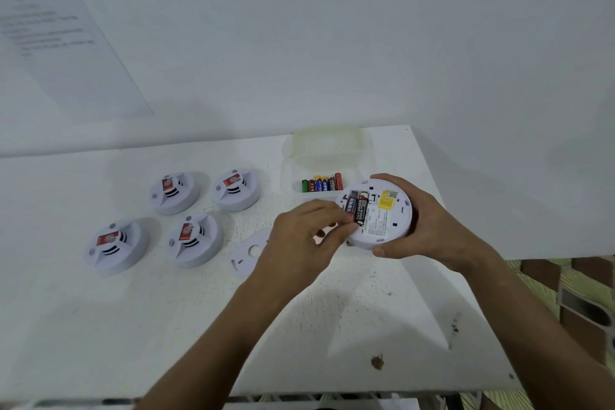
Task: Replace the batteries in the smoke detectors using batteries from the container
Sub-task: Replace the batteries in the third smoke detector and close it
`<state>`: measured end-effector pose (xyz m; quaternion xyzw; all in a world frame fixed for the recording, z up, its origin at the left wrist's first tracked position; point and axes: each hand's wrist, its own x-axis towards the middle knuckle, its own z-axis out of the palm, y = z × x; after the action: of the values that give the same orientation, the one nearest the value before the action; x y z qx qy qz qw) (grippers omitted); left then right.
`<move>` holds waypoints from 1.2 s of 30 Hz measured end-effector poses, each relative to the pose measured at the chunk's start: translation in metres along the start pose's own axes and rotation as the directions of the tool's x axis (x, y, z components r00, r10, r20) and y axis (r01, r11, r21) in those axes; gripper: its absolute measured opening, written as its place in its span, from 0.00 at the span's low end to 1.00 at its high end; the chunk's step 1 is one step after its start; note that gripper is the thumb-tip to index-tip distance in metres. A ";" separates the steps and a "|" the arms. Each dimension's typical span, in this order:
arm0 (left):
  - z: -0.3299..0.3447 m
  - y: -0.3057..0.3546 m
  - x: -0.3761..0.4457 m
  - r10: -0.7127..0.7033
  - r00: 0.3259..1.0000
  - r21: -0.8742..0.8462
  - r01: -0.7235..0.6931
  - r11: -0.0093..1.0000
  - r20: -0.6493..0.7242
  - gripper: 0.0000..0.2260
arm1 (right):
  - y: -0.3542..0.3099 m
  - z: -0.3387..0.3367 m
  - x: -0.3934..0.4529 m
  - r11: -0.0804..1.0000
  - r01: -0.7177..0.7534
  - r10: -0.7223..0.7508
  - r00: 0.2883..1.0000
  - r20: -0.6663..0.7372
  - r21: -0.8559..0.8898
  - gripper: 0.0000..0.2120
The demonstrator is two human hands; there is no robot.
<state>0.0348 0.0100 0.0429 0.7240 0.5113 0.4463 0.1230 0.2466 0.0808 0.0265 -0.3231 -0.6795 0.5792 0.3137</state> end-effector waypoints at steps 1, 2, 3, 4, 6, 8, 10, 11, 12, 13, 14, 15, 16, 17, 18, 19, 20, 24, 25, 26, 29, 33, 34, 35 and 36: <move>-0.001 0.001 0.001 -0.027 1.000 -0.018 0.027 0.999 0.014 0.03 | 0.000 0.000 0.000 1.000 -0.002 0.002 1.000 0.004 -0.001 0.44; -0.002 0.002 0.002 -0.079 0.996 -0.040 0.080 0.996 0.035 0.02 | 0.000 0.001 0.000 1.000 -0.003 0.003 1.000 0.008 -0.001 0.44; -0.003 0.005 0.004 -0.158 0.986 -0.066 0.162 0.985 0.058 0.02 | 0.000 0.000 0.000 1.000 -0.002 0.002 1.000 0.014 -0.004 0.44; -0.005 0.006 0.005 -0.251 0.965 -0.089 0.258 0.962 0.080 0.06 | 0.000 0.000 0.000 1.000 -0.001 0.001 1.000 0.020 -0.007 0.44; -0.008 0.006 0.010 -0.414 0.900 -0.129 0.430 0.893 0.136 0.13 | -0.001 0.000 -0.001 1.000 -0.002 0.002 0.999 0.039 -0.004 0.44; -0.013 0.004 0.016 -0.507 0.825 -0.186 0.555 0.811 0.250 0.22 | -0.001 -0.001 -0.002 1.000 -0.006 0.005 0.998 0.060 0.009 0.44; -0.018 0.004 0.019 -0.540 0.751 -0.242 0.644 0.726 0.381 0.30 | -0.002 -0.001 -0.003 1.000 -0.004 0.003 0.997 0.081 0.011 0.43; -0.019 0.005 0.020 -0.538 0.730 -0.271 0.668 0.694 0.421 0.32 | -0.002 -0.001 -0.004 1.000 -0.003 0.002 0.996 0.087 0.012 0.43; -0.020 0.005 0.020 -0.533 0.722 -0.296 0.678 0.673 0.441 0.33 | -0.003 0.000 -0.004 1.000 -0.001 -0.001 0.996 0.093 0.016 0.43; -0.020 0.005 0.019 -0.532 0.721 -0.310 0.681 0.663 0.445 0.34 | -0.003 0.001 -0.004 1.000 0.002 -0.004 0.995 0.100 0.023 0.42; -0.020 0.005 0.018 -0.539 0.719 -0.313 0.684 0.659 0.439 0.34 | -0.002 0.002 -0.004 1.000 0.004 -0.007 0.994 0.106 0.030 0.42; -0.020 0.006 0.018 -0.552 0.714 -0.314 0.692 0.649 0.431 0.34 | -0.002 0.003 -0.005 0.999 0.006 -0.010 0.994 0.109 0.037 0.42; -0.020 0.005 0.017 -0.568 0.704 -0.319 0.705 0.633 0.427 0.34 | -0.002 0.003 -0.005 0.999 0.009 -0.013 0.994 0.110 0.042 0.42; -0.020 0.004 0.016 -0.582 0.693 -0.333 0.718 0.612 0.425 0.33 | -0.002 0.004 -0.004 0.999 0.013 -0.018 0.994 0.110 0.046 0.42; -0.020 0.003 0.015 -0.593 0.686 -0.351 0.726 0.591 0.422 0.32 | -0.003 0.005 -0.004 0.999 0.018 -0.023 0.994 0.110 0.048 0.42; -0.020 0.003 0.015 -0.600 0.684 -0.369 0.729 0.576 0.415 0.31 | -0.003 0.006 -0.003 0.999 0.024 -0.029 0.993 0.113 0.047 0.42; -0.020 0.003 0.014 -0.608 0.682 -0.383 0.731 0.565 0.405 0.30 | -0.004 0.007 -0.002 0.999 0.027 -0.031 0.993 0.118 0.042 0.43; -0.021 0.000 0.008 -0.632 0.695 -0.400 0.717 0.571 0.343 0.28 | -0.005 0.013 0.003 1.000 0.022 -0.024 0.991 0.135 0.016 0.44; -0.022 -0.001 0.006 -0.631 0.703 -0.402 0.708 0.581 0.327 0.27 | -0.005 0.014 0.005 1.000 0.021 -0.021 0.991 0.133 0.007 0.44; -0.023 -0.001 0.005 -0.625 0.714 -0.396 0.698 0.597 0.317 0.26 | -0.005 0.015 0.007 1.000 0.020 -0.020 0.992 0.125 0.000 0.44; -0.028 -0.008 -0.001 -0.620 0.746 -0.324 0.665 0.673 0.244 0.22 | -0.005 0.016 0.011 1.000 0.013 -0.013 0.992 0.122 -0.006 0.45; -0.046 -0.044 -0.024 -0.638 0.770 0.154 0.632 0.760 -0.008 0.26 | -0.005 0.012 0.013 1.000 -0.004 0.007 0.990 0.140 -0.023 0.46; -0.050 -0.053 -0.032 -0.643 0.765 0.275 0.620 0.735 -0.006 0.29 | -0.005 0.011 0.013 1.000 -0.009 0.013 0.989 0.149 -0.025 0.46; -0.053 -0.061 -0.040 -0.668 0.744 0.364 0.616 0.698 0.021 0.32 | -0.005 0.011 0.014 1.000 -0.014 0.018 0.987 0.159 -0.027 0.46; -0.056 -0.067 -0.048 -0.704 0.708 0.434 0.619 0.655 0.053 0.35 | -0.005 0.012 0.015 0.999 -0.018 0.023 0.985 0.169 -0.029 0.46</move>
<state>-0.0543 -0.0160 0.0071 0.5395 0.8009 0.1790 0.1884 0.2282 0.0851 0.0308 -0.2841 -0.7083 0.5982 0.2445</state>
